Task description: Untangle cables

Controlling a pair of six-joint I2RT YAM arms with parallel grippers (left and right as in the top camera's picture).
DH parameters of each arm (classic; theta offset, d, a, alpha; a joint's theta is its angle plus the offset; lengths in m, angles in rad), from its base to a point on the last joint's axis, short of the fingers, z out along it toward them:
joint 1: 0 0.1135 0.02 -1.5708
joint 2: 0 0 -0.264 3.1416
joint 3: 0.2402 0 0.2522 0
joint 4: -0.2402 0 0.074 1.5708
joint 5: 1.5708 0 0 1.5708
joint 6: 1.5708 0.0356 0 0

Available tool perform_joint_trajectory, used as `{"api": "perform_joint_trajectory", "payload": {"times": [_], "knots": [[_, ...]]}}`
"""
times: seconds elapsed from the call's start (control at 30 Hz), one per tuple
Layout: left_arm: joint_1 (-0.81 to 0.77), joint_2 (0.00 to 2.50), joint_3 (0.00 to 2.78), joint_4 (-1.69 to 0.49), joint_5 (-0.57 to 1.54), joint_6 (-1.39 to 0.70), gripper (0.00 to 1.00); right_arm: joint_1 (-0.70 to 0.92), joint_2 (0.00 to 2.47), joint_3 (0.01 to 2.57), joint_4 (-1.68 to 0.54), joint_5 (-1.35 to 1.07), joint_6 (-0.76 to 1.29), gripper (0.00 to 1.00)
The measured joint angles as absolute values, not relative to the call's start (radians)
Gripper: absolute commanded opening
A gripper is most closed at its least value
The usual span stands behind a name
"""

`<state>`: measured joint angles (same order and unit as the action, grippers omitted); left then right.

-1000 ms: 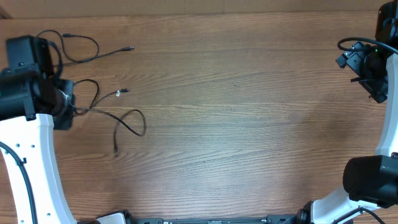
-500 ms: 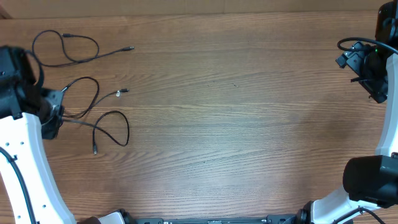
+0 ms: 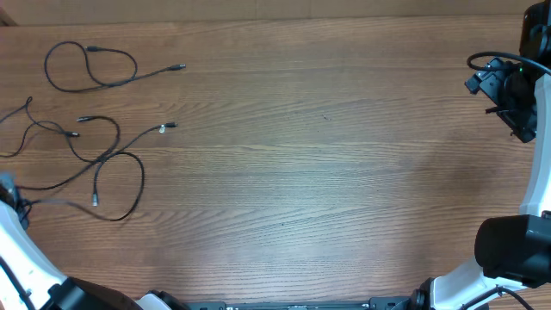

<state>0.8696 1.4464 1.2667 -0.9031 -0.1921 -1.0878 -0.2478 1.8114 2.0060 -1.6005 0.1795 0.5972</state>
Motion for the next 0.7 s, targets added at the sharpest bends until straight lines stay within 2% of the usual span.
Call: {"api": "perform_joint_trajectory", "payload": {"times": [0.07, 0.13, 0.17, 0.2, 0.3, 0.33, 0.4, 0.47, 0.53, 0.7], "knots": [[0.894, 1.451, 1.224, -0.819, -0.227, -1.053, 0.07, -0.248, 1.811, 2.006, -1.600, 0.179, 0.597, 1.00], [0.905, 1.461, 1.198, -0.755, -0.258, -1.014, 0.25, -0.248, 1.811, 2.006, -1.600, 0.179, 0.598, 1.00], [0.906, 1.469, 1.189, -0.724, -0.275, -0.994, 0.38, -0.248, 1.811, 2.006, -1.600, 0.180, 0.597, 1.00], [0.906, 1.480, 1.183, -0.694, -0.288, -0.965, 0.55, -0.248, 1.811, 2.006, -1.601, 0.179, 0.597, 1.00], [0.906, 1.523, 1.178, -0.604, -0.305, -0.873, 0.89, -0.248, 1.811, 2.006, -1.600, 0.179, 0.598, 1.00], [0.906, 1.541, 1.177, -0.572, -0.302, -0.811, 0.97, -0.248, 1.811, 2.006, -1.601, 0.179, 0.597, 1.00], [0.906, 1.559, 1.177, -0.543, -0.286, -0.731, 0.99, -0.248, 1.811, 2.006, -1.601, 0.179, 0.597, 1.00], [0.906, 1.570, 1.177, -0.527, -0.262, -0.638, 0.91, -0.248, 1.811, 2.006, -1.600, 0.179, 0.598, 1.00], [0.906, 1.571, 1.177, -0.517, -0.208, -0.556, 0.90, -0.248, 1.811, 2.006, -1.600, 0.179, 0.598, 1.00], [0.904, 1.573, 1.177, -0.446, 0.098, -0.360, 0.87, -0.248, 1.811, 2.006, -1.600, 0.180, 0.598, 1.00]]}}
